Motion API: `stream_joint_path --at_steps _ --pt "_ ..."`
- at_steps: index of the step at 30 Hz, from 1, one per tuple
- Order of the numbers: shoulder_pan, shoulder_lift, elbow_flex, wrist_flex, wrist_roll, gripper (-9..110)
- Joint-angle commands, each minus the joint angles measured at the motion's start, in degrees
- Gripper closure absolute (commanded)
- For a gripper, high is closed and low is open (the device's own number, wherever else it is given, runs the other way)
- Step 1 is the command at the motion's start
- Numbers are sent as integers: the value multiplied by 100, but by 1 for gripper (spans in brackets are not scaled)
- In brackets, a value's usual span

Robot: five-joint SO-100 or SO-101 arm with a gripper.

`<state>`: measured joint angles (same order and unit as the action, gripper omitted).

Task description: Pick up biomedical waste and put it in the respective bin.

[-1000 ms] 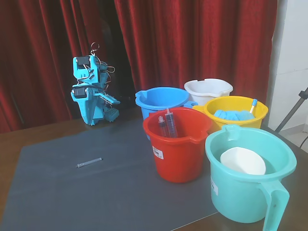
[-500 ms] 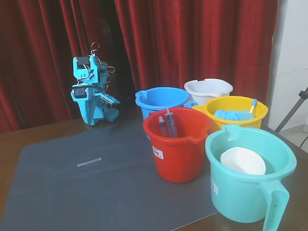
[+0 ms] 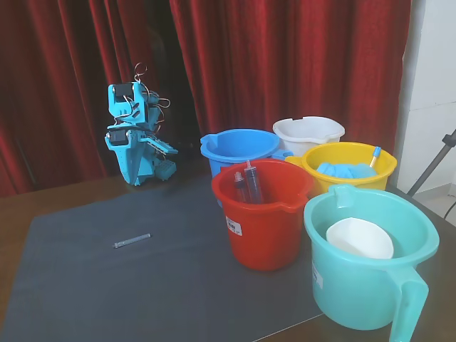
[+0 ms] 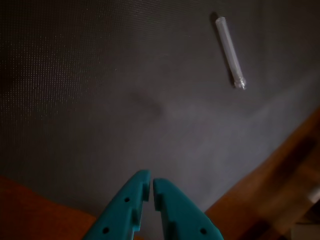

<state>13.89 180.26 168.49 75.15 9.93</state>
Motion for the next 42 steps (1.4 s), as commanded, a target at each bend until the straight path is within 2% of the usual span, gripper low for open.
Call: stream_joint_path --at_steps 1,10,15,19,20,23,29,38,42 --pt "-44 44 -79 9 -9 102" --pt "-44 44 -79 9 -9 102" --pt "-26 44 -35 -677 -9 101" --pt "-26 44 -35 -1969 114 102" --pt "-26 44 -35 -2250 352 102" --pt "-26 44 -35 -3243 2276 102" --pt "-44 26 -35 -3410 3850 101" --pt "-97 18 -229 -2813 5528 101" --pt "-255 -35 -668 -2461 5871 101"
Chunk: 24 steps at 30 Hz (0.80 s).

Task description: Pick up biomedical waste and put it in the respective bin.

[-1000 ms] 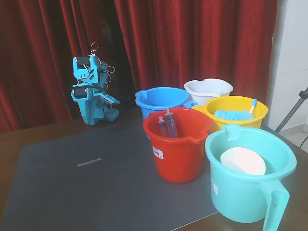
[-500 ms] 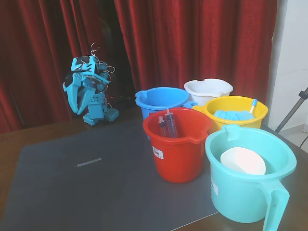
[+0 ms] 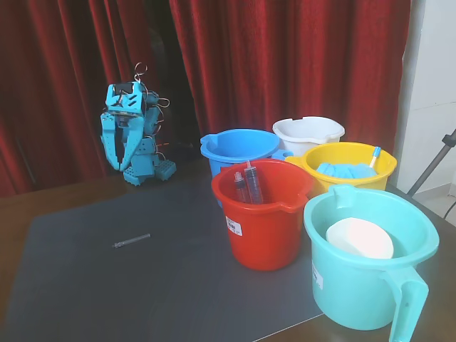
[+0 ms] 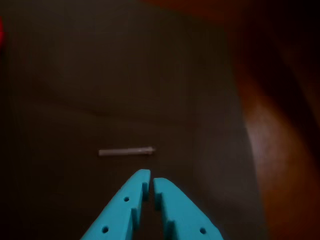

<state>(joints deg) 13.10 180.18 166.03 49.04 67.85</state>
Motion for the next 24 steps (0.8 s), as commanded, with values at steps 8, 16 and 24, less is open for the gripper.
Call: stream_joint_path --at_steps 8,16,24 --pt "-624 -3357 -3630 1828 519 101" --pt "-624 -7919 -8429 4781 1072 101" --pt "-633 -10951 -11364 6240 2347 102"
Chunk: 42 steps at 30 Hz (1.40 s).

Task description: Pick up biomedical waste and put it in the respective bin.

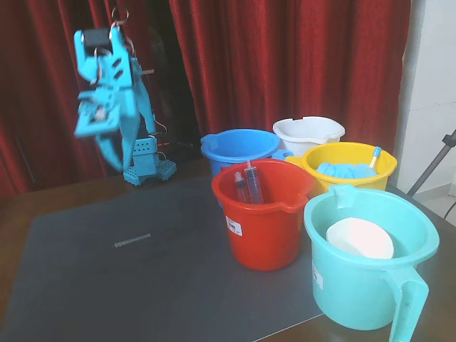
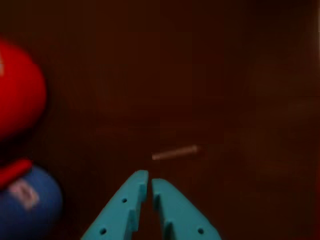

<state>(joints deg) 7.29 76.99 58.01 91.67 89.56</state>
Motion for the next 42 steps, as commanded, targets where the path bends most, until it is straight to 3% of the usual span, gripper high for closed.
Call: stream_joint_path --at_steps 1,10,18,23,30,40,42 --pt "-53 -888 -650 1978 211 102" --pt "18 -967 -387 1986 396 101" --pt "70 466 1151 1986 2795 101" --pt "694 1090 2101 1986 3419 101" --pt "1459 1380 2558 1951 5555 101" --pt "1125 1134 2883 1951 5730 101" --pt "984 782 2830 1942 5959 94"
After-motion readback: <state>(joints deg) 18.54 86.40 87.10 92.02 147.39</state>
